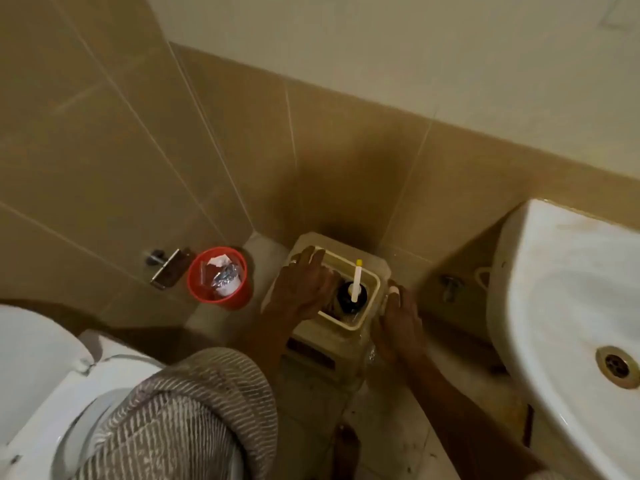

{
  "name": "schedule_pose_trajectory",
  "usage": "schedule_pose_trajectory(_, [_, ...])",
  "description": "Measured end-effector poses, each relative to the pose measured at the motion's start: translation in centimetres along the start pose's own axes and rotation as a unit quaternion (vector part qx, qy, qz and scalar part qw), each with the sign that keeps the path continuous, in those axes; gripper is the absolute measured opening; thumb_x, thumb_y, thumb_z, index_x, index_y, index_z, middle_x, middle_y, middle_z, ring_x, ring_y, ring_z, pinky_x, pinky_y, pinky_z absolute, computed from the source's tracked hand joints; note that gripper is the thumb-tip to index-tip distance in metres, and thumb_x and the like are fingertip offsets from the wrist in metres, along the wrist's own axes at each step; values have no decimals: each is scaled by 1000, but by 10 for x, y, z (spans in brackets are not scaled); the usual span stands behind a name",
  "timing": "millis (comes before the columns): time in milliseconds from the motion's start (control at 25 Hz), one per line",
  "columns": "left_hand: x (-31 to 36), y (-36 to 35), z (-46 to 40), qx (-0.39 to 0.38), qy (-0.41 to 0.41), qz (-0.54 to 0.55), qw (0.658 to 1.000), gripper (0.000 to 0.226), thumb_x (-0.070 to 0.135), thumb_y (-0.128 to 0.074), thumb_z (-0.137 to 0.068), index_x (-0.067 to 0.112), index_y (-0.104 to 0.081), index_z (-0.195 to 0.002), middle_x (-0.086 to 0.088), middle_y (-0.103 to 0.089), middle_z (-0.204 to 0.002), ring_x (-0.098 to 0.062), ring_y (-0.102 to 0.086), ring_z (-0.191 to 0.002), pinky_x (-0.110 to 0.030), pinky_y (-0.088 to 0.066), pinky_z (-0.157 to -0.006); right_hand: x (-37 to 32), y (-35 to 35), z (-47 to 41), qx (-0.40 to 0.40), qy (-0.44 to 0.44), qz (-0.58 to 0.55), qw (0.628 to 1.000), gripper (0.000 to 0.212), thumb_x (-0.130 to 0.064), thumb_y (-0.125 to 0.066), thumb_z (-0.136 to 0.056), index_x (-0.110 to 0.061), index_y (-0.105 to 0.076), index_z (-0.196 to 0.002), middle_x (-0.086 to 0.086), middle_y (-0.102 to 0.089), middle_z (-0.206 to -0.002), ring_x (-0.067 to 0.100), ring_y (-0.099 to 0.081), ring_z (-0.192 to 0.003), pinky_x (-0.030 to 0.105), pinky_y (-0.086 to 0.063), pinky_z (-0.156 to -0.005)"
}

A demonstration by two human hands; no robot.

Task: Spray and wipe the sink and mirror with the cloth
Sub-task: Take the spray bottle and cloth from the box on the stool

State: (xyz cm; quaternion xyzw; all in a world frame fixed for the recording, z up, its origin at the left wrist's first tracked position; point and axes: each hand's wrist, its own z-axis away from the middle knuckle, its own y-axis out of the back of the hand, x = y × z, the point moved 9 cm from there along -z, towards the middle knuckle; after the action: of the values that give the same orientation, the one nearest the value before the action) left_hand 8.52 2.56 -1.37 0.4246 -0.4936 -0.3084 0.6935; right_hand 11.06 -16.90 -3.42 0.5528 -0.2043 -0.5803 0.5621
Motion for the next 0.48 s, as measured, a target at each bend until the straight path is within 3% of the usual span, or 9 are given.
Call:
schedule_pose_trajectory(120, [-21,-48,-30,-36,1,-41,999,47,41,-38,-101,16,-46,-140,-11,-44,-147,-35,-45,-131,-48,-44,-103,28,-40,-19,-27,-41,5,999,78,-35,-62,-98,-4,-28,-160,19,-35,-164,37,-38,-147,45,-38,-117])
schedule_pose_trajectory(200, [-28,-78,-41,-50,-46,-92,993,46,42,-33,-100,17,-53,-132,-13,-53,-135,-37,-50,-124,-49,-47,-98,29,-63,-29,-33,-31,6,999,85,-48,-68,-92,-5,-34,-158,18,-41,-160,37,-42,-143,45,-40,-114])
schedule_pose_trajectory(280, [-34,-112,-52,-84,-101,-181,975,43,41,-31,-101,20,-48,-135,-10,-52,-134,-35,-47,-125,-49,-42,-102,21,-78,-45,-11,-18,-1,1000,86,-55,-70,-88,-5,-44,-153,17,-50,-153,38,-46,-139,49,-41,-112])
schedule_pose_trajectory(400, [-54,-154,-75,-170,-103,-234,952,59,54,-30,-97,21,-32,-145,-11,-38,-148,-39,-35,-135,-53,-32,-110,11,-86,-73,45,-7,-42,998,79,-50,-76,-84,-2,-55,-143,18,-61,-140,41,-54,-128,58,-43,-108])
schedule_pose_trajectory(480, [-61,-172,-82,-202,-94,-222,949,80,69,-37,-85,22,-28,-148,-12,-32,-153,-42,-29,-139,-58,-25,-114,8,-91,-85,68,-6,-79,995,74,-44,-77,-84,1,-58,-140,19,-65,-131,41,-58,-119,54,-48,-101])
